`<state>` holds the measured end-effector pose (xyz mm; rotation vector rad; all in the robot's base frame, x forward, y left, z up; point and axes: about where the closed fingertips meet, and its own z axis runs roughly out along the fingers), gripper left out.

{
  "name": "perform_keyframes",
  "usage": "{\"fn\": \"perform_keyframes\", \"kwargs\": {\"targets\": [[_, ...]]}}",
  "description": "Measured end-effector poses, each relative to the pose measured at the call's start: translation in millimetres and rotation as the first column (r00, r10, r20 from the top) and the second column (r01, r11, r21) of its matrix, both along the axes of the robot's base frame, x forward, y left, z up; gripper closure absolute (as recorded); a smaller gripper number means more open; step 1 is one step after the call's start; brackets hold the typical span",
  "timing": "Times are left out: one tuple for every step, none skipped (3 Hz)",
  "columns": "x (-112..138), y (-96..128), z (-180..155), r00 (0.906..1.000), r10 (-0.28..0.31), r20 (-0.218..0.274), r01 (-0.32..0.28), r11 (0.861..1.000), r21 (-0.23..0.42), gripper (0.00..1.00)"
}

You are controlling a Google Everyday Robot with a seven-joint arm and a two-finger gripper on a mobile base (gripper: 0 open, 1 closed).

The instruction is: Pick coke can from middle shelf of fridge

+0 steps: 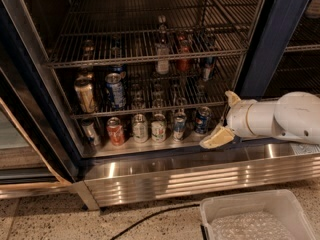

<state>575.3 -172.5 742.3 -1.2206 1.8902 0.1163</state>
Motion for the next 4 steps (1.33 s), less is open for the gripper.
{"fn": "perform_keyframes", "kwargs": {"targets": [[5.1, 11.0, -11.1, 0.9995, -0.023, -0.023, 0.024, 0.999, 0.046, 0.0], [17.1, 24.0, -23.7, 0.9992, -0.035, -0.019, 0.037, 0.996, 0.084, 0.0], [50.7, 35.9, -20.3, 0.9964, -0.079, 0.029, 0.074, 0.985, 0.155, 0.0], [79.1, 39.5, -6.9, 0.9872, -0.13, 0.092, 0.108, 0.97, 0.217, 0.0]]}}
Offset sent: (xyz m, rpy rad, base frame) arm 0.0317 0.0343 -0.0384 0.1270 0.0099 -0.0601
